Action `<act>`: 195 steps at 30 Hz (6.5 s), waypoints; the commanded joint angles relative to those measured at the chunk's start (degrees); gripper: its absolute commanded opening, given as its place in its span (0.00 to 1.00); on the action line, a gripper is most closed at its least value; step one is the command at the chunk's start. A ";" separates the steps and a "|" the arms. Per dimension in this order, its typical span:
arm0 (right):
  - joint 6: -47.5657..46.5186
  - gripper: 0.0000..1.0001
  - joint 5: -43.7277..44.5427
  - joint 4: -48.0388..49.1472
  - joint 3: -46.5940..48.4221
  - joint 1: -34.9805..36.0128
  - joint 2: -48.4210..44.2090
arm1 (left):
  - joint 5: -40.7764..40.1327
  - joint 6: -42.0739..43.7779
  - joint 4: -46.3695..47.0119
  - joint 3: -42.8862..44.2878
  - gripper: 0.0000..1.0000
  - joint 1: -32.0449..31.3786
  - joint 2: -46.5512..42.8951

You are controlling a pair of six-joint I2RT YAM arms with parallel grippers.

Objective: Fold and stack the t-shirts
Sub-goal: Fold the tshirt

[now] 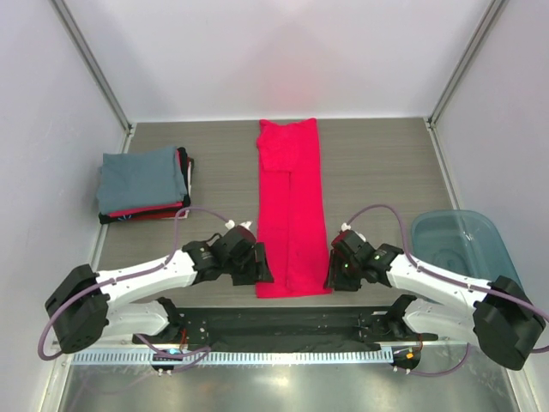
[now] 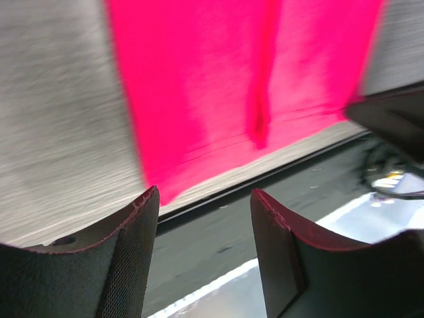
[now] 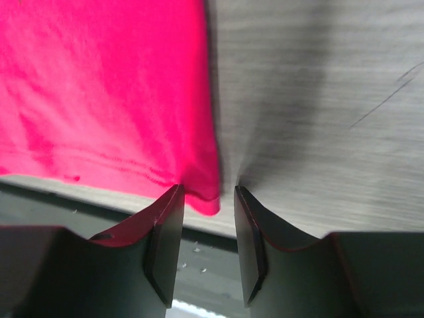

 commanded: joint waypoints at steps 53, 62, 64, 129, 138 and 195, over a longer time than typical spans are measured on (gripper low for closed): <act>-11.31 0.01 4.56 4.63 23.54 -15.15 13.76 | 15.41 3.54 9.06 11.29 0.00 24.45 11.39; -14.93 0.01 0.88 5.69 44.46 -22.88 35.02 | 15.94 5.48 9.76 29.59 0.00 31.49 28.61; -15.28 0.01 -0.46 5.77 48.85 -23.68 37.94 | 16.38 5.56 9.58 33.81 0.00 32.54 30.90; -13.44 0.39 -17.86 23.44 23.20 -30.01 37.42 | 15.85 6.09 17.14 15.36 0.59 31.32 30.12; -14.40 0.01 -17.69 23.44 24.08 -30.01 38.13 | 16.03 4.86 19.34 15.10 0.56 31.06 31.79; -22.48 0.01 -7.06 -2.58 37.25 -27.29 13.06 | 12.43 4.50 1.32 15.71 0.00 25.87 0.67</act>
